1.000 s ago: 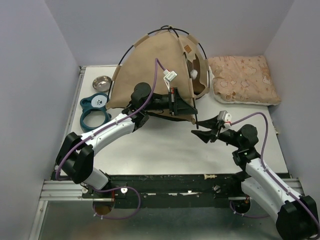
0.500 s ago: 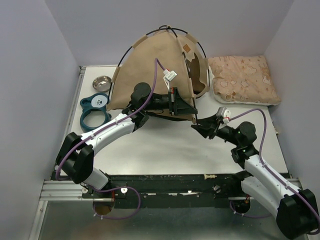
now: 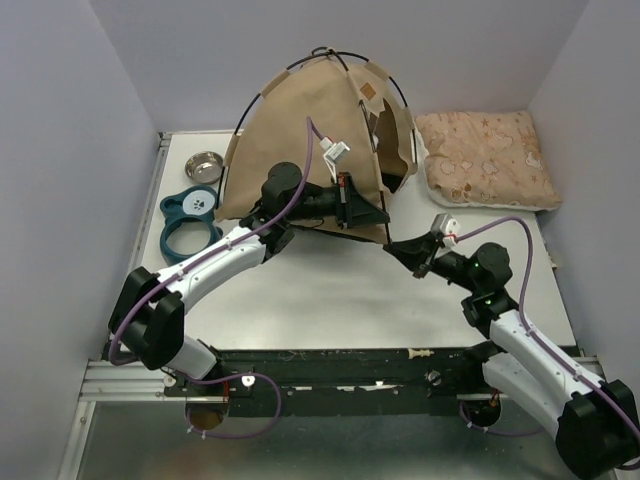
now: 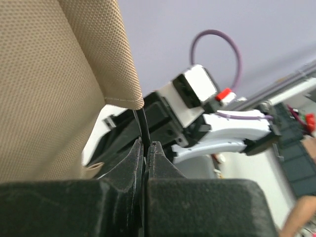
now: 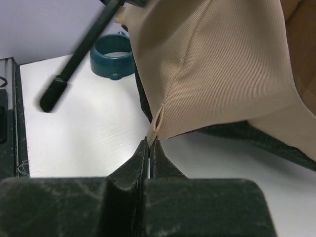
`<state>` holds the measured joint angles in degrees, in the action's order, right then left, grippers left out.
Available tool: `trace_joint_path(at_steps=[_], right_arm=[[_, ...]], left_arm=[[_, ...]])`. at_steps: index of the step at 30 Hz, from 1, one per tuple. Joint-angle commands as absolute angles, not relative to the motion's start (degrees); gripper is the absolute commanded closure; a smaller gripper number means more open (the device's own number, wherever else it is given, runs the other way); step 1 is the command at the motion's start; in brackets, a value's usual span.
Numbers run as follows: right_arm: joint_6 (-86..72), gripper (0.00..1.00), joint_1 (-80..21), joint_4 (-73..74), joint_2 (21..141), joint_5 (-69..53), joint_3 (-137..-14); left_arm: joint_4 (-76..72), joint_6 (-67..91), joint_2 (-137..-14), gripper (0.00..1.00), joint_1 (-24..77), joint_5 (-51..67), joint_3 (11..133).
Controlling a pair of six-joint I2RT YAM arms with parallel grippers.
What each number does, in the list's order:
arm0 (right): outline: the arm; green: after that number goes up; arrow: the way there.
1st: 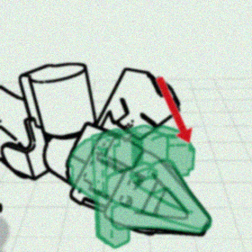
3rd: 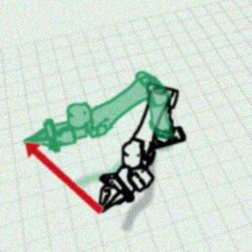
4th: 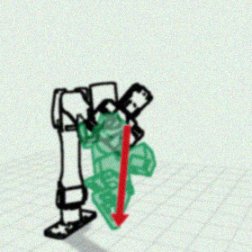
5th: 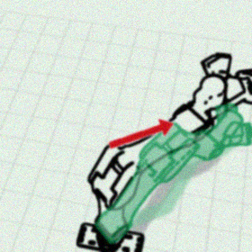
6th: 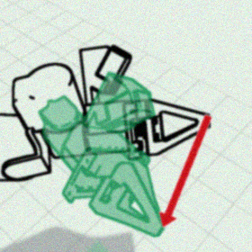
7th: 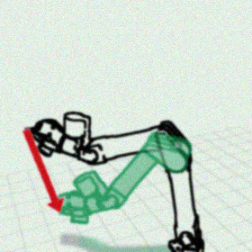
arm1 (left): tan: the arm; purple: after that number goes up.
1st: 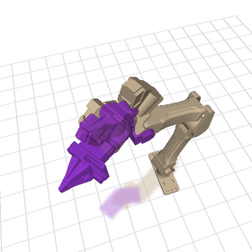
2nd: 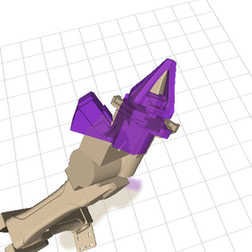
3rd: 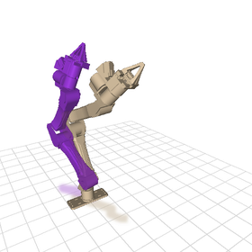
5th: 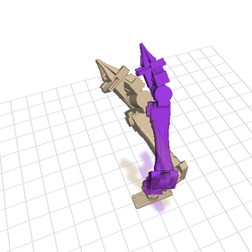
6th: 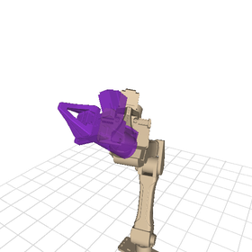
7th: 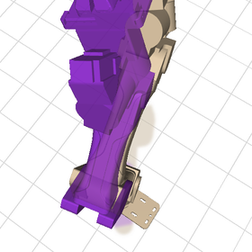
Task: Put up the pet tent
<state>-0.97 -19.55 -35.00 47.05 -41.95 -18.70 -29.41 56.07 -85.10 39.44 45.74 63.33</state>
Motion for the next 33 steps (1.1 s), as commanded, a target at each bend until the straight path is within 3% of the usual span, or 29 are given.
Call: trace_joint_path(at_steps=[1,12,33], right_arm=[[2.10,0.99,-20.48,-32.17,45.53,-38.85,-21.09],[8.78,0.99,-25.39,-27.52,43.77,-35.60,-21.45],[15.47,0.99,-30.41,-24.43,43.16,-30.59,-23.12]], left_arm=[[-19.36,42.47,-81.91,1.00,37.27,35.53,66.70],[-15.47,36.30,-81.12,1.00,37.00,26.99,67.15],[-13.54,34.81,-81.56,1.00,38.67,24.87,66.18]])
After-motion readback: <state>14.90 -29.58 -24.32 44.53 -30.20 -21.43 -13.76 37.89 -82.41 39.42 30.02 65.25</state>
